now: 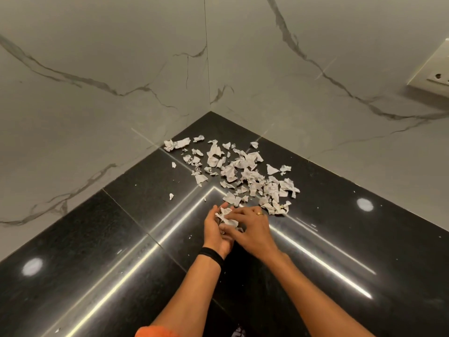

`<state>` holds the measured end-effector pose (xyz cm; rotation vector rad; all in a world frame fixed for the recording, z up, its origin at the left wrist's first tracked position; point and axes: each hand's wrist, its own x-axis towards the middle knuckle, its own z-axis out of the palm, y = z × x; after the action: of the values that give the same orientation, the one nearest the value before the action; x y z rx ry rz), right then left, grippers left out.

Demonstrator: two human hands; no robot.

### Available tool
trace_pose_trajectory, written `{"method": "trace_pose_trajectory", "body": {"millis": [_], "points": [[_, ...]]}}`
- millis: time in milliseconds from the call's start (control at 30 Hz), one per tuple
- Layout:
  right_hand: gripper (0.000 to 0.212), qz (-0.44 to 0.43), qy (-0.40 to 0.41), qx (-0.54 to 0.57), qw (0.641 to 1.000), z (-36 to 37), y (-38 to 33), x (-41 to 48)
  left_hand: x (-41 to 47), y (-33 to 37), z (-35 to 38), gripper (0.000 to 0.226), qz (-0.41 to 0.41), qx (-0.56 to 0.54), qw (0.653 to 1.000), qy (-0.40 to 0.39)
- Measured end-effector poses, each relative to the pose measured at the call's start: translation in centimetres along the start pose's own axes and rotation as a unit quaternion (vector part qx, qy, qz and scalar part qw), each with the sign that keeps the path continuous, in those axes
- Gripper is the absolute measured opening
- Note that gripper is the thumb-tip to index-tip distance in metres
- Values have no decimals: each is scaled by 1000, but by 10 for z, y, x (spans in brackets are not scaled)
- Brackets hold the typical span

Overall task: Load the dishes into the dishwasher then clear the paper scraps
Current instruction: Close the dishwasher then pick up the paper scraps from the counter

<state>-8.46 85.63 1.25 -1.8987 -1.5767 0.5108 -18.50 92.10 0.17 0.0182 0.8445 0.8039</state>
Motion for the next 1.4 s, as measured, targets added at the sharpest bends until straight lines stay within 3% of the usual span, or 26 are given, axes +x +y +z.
{"method": "trace_pose_trajectory", "body": {"millis": [133,200,267,367,467,567,700,800,900,1000,1067,1133,1233,1400], "points": [[24,-26,-21,109,993,-3,-2,15,-3,7,-13,30,0,-40,999,5],[17,-23,5,117,993,-3,0,34,-6,13,-16,31,3,-60,998,-4],[25,-16,4,50,999,-2,7,56,-7,18,-17,32,7,-74,997,-3],[42,-44,-78,-120,989,4,17,85,-7,24,-19,35,14,-72,997,2],[32,-88,-130,-216,964,16,18,93,-6,28,-21,36,18,-68,997,9],[19,-110,-104,-243,958,26,20,80,-5,27,-25,36,23,-63,998,15],[16,-80,-74,-190,976,20,29,58,-5,22,-24,35,19,-42,999,19],[13,41,2,-17,999,4,28,48,-5,18,-21,34,19,-21,999,19],[11,115,73,191,972,-14,19,44,-7,13,-15,34,20,-3,1000,16],[11,92,71,293,949,-24,-2,36,-9,5,-10,34,11,3,1000,1],[15,74,31,273,959,-22,-14,29,-11,-1,-6,39,6,13,1000,-24],[13,33,-6,171,985,-12,-18,20,-15,-4,-3,42,-4,11,999,-37],[10,-36,-34,55,997,-3,-21,8,-19,-7,-1,29,0,-17,999,-28],[13,6,9,153,988,-17,-21,10,-22,-6,-4,33,-18,-44,997,-57]]}}
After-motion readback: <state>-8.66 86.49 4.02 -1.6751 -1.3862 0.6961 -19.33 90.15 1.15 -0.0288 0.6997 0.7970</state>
